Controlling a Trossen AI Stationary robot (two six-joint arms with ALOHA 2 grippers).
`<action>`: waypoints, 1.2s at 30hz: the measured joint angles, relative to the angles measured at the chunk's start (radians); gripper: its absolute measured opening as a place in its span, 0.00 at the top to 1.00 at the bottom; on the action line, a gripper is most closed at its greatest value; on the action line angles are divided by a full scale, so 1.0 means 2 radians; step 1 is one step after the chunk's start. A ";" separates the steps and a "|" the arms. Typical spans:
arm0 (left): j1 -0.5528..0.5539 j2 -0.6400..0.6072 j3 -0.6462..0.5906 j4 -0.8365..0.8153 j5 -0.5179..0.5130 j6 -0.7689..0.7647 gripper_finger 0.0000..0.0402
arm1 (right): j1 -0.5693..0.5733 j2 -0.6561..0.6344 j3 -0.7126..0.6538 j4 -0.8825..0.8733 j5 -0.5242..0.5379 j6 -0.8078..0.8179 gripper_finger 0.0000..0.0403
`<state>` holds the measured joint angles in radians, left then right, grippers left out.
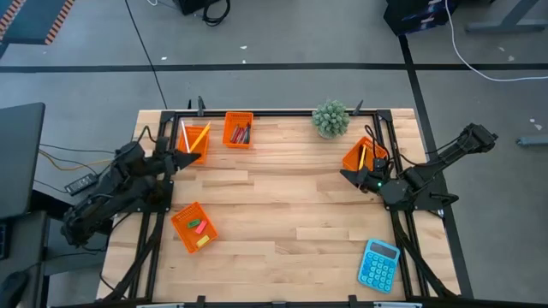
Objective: Sort crayons/erasers/pens/pencils in bins
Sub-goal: Return to Home Position
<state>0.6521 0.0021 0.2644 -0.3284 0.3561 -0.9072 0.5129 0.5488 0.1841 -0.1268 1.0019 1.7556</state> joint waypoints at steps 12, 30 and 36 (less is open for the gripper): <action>0.000 0.001 -0.093 0.132 -0.018 -0.081 0.97 | 0.005 -0.009 0.000 0.034 -0.066 -0.080 0.99; -0.007 0.001 -0.107 0.132 -0.089 0.001 0.98 | -0.163 -0.013 0.000 0.136 -0.393 -0.483 0.99; -0.056 0.002 -0.127 0.176 -0.142 0.004 0.99 | -0.267 -0.012 -0.003 0.189 -0.524 -0.528 0.99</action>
<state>0.5407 0.0063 0.0109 0.0233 0.0725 -0.8993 -0.0220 0.5243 0.1773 0.2515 -0.0468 0.6995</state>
